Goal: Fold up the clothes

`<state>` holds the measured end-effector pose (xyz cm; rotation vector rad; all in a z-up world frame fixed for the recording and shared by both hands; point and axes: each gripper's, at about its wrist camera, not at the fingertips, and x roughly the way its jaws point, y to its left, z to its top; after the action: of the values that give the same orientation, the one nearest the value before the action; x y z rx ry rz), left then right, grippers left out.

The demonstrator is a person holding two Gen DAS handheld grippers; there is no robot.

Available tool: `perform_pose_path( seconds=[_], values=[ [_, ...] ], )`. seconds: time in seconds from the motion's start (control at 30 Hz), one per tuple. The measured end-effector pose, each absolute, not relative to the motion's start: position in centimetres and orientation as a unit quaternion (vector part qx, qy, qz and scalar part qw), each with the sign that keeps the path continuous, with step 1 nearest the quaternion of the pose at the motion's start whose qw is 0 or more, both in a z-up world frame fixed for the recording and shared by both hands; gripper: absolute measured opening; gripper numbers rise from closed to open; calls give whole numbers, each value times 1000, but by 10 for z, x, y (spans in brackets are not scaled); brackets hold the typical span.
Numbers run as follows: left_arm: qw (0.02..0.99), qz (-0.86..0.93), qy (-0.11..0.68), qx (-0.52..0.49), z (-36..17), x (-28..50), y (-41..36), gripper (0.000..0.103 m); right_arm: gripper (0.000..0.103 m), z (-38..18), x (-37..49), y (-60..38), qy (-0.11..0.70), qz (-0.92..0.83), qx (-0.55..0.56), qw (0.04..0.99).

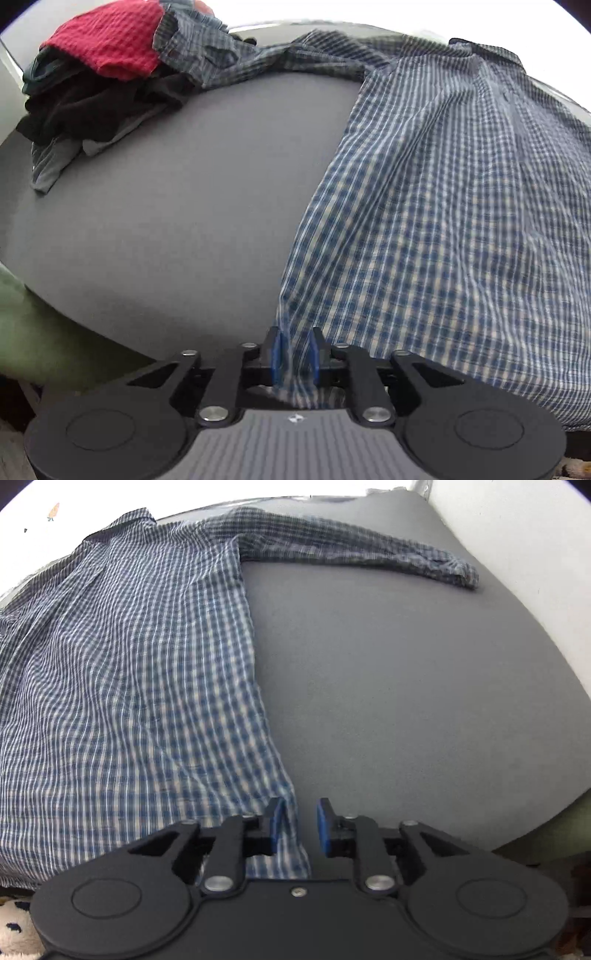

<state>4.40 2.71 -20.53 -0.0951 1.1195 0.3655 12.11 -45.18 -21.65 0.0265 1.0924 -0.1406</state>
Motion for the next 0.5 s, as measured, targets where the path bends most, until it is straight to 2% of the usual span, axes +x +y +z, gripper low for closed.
perform_pose_path(
  seconds=[0.07,0.2,0.3,0.37,0.43,0.5],
  values=[
    [847,165,504,-24,-189,55,26,37,39,-202,138,-451,496,-66,16,866],
    [876,125,465,-15,-169,107,24,41,46,-177,192,-442,443,-47,5,895],
    [899,73,432,12,-165,182,14,48,48,-167,250,-424,418,-20,-15,908],
    [915,41,398,46,-168,240,1,54,54,-164,306,-406,386,17,-37,922],
    [929,14,360,85,-175,303,-19,56,59,-167,360,-388,356,53,-51,932],
    [941,-13,318,117,-188,365,-37,59,59,-176,418,-371,325,96,-49,939]
  ],
)
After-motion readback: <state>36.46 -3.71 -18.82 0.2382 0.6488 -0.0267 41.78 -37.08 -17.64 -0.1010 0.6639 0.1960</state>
